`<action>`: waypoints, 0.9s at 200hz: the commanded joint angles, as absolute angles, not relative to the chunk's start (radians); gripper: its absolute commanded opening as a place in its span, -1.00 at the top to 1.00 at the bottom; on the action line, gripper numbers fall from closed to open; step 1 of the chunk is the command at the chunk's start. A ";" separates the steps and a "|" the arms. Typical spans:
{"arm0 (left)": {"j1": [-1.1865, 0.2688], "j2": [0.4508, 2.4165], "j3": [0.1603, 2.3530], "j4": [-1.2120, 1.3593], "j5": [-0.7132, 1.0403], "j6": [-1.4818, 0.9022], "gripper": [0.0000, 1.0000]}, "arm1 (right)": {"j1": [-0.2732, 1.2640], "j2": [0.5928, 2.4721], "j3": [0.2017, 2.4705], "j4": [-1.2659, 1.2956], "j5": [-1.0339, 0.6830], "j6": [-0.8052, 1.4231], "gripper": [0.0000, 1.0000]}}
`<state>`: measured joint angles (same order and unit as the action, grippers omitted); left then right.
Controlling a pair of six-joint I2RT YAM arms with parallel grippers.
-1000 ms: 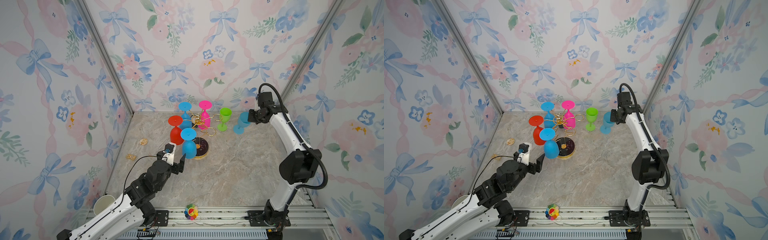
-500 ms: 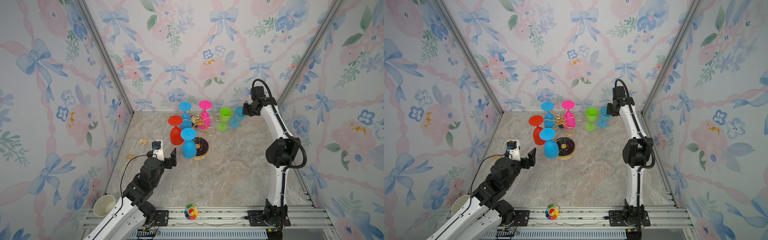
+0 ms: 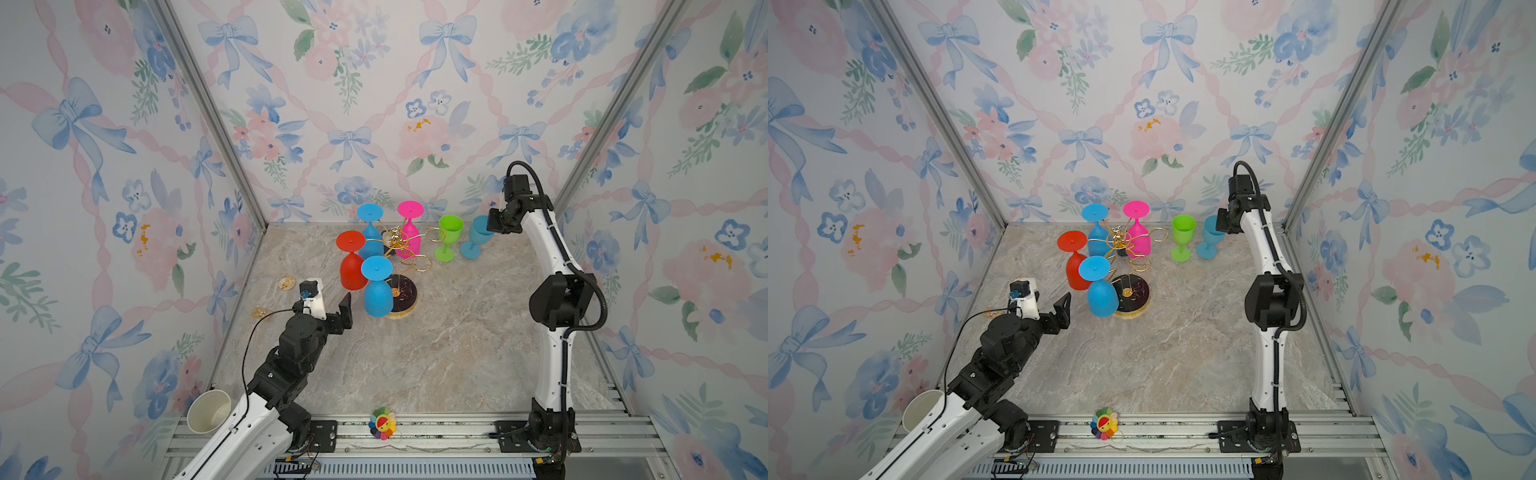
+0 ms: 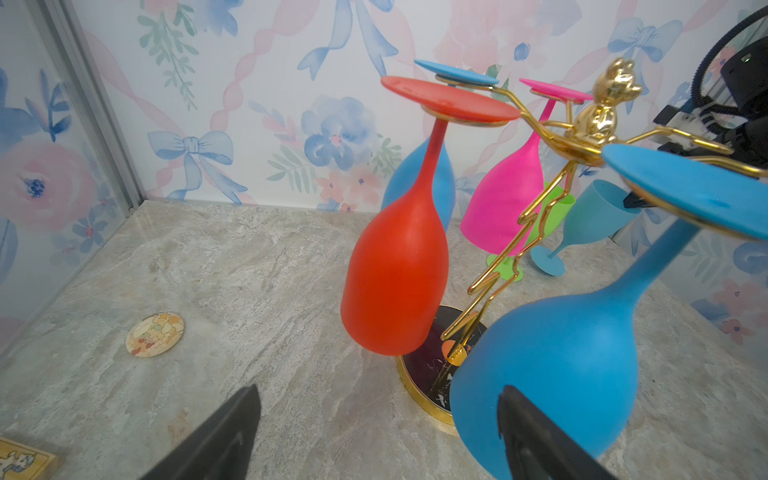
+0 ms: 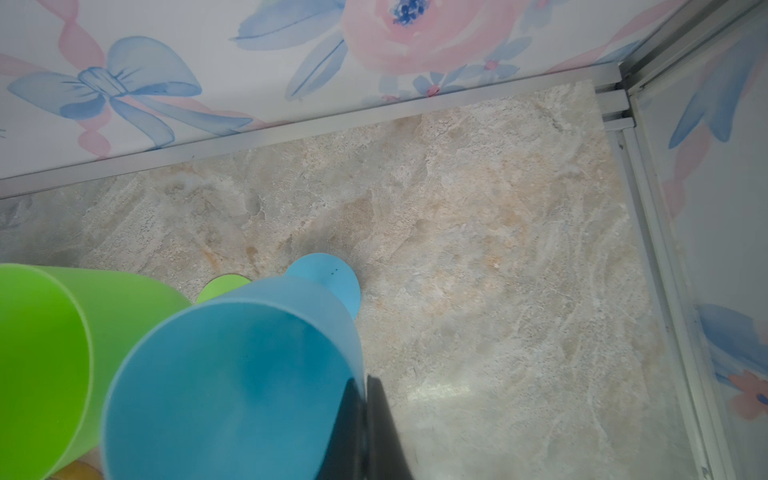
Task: Take the wine glass off the wine glass rack
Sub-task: 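Carry the cyan glass beside the lime green glass while the left withdraws, then lower the cyan glass upright onto the table with the right gripper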
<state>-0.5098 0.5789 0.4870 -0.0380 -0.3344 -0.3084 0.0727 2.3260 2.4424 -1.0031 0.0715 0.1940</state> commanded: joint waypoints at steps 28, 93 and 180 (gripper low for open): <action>-0.496 0.568 0.495 -0.015 -0.310 -0.311 -0.82 | 0.069 2.356 2.483 -1.031 0.043 0.213 1.00; -0.493 0.525 0.487 -0.017 -0.301 -0.299 -0.82 | 0.074 2.354 2.476 -1.031 0.037 0.225 0.87; -0.493 0.499 0.485 -0.020 -0.293 -0.289 -0.83 | 0.083 2.341 2.436 -1.019 0.037 0.230 0.85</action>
<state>-0.5007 0.5110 0.4870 -0.0376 -0.3050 -0.3077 0.0738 2.3306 2.4458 -1.0107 0.0483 0.2161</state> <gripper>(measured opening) 0.913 0.074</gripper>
